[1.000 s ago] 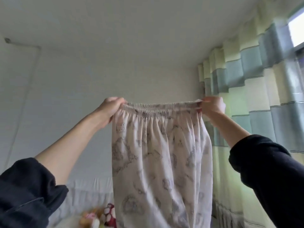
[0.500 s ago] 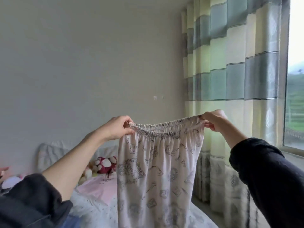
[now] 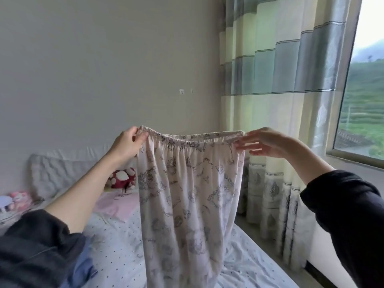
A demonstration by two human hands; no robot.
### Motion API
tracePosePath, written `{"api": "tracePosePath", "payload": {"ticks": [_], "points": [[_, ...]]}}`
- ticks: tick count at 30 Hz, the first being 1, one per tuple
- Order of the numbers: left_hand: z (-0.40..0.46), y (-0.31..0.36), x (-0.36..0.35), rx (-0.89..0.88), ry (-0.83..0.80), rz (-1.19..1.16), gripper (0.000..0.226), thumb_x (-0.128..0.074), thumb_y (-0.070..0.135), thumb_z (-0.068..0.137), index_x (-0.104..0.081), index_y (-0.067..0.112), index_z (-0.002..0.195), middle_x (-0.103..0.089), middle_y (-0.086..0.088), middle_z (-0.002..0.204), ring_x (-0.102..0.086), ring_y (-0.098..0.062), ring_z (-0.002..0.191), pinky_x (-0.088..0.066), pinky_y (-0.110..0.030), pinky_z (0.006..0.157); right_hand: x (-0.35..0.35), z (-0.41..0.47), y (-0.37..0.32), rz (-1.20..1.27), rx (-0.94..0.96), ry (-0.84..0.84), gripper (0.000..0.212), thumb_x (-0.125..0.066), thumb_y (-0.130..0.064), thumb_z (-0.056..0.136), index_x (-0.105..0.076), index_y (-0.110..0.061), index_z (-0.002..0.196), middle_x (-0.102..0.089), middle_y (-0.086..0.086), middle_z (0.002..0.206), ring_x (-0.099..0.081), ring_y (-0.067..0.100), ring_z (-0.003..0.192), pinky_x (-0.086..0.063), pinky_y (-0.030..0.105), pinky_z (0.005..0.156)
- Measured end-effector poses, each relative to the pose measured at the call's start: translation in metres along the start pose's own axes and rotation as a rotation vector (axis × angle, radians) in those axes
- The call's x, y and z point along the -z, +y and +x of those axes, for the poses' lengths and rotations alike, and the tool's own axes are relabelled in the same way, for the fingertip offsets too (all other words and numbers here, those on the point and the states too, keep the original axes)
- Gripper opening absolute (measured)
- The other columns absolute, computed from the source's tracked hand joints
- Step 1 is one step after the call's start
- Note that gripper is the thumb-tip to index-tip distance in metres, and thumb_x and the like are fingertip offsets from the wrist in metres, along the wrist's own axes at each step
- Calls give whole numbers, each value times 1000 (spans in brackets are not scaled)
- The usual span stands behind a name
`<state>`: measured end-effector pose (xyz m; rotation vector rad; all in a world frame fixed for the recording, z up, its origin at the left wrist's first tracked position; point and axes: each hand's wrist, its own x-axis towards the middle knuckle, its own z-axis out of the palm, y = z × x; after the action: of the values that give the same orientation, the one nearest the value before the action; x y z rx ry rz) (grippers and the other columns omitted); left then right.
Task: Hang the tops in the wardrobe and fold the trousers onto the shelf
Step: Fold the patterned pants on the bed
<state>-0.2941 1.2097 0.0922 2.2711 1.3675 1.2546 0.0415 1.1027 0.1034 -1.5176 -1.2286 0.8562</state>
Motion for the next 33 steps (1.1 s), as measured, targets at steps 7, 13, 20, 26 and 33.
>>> {"api": "tracePosePath", "payload": {"ticks": [7,13,20,26,33], "points": [[-58,-51,2,23,-37,12,41,-49,34,95,-54,1,118,-62,-13,100,-58,-33,98,-39,-33,78,-63,1,47,-569,189,213,24,-72,-21,81,-68,2,86,-70,11,75,-64,20,68,-54,34,71],[-130,-113,3,197,-330,-41,48,-52,60,71,-58,16,89,-53,3,89,-50,-10,78,-42,-23,74,-112,-9,95,-354,143,88,28,-65,-30,88,-62,-2,83,-66,19,92,-58,27,75,-43,29,64],[-190,-160,13,484,-698,-71,83,-79,71,43,-63,7,93,-66,1,98,-62,-12,88,-46,-26,84,-164,-18,118,-124,196,49,21,-58,-31,92,-55,-10,88,-59,0,74,-55,11,66,-47,17,55],[-256,-206,-9,622,-423,-50,42,-51,28,96,-53,3,130,-53,-10,134,-47,-24,126,-34,-34,104,-202,-43,178,-379,99,-162,25,-58,-33,91,-56,-9,85,-63,10,84,-56,21,74,-45,27,64],[-304,-227,-10,589,-135,135,24,-54,21,94,-60,2,81,-60,-16,75,-52,-25,75,-32,-31,61,-219,-71,237,-610,-138,-635,21,-71,-27,82,-61,-12,93,-57,-1,87,-50,13,79,-39,16,66]]}}
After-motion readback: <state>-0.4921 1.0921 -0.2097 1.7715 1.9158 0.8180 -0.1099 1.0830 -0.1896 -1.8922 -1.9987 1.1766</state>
